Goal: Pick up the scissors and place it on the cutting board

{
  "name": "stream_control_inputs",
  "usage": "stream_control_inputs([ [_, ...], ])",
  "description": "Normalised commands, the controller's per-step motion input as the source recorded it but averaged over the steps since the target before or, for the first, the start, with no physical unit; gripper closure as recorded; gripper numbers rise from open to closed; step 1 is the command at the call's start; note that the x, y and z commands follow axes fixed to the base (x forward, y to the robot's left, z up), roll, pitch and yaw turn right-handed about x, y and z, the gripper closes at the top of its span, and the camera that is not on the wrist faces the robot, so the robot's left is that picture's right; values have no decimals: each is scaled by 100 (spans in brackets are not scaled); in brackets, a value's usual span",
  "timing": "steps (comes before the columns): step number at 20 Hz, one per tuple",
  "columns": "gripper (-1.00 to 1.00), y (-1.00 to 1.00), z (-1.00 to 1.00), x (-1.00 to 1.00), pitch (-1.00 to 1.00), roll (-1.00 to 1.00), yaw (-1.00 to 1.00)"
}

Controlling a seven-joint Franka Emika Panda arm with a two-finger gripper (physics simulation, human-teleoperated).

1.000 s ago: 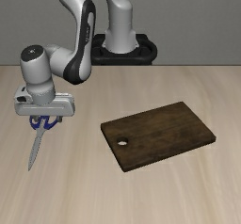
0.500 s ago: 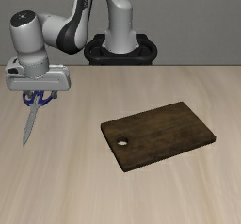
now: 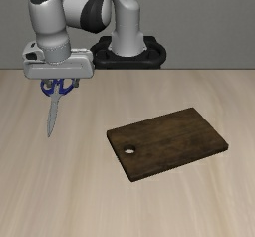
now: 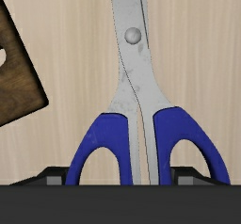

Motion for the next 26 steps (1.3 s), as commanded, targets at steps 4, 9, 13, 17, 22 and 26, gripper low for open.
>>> stream_control_inputs([
  [4,100,100,0,0,0,0,0],
  [9,100,100,0,0,0,0,0],
  [13,100,100,0,0,0,0,0],
  [17,100,100,0,0,0,0,0],
  [22,100,100,0,0,0,0,0],
  [26,-100,0,-75,0,0,0,0],
])
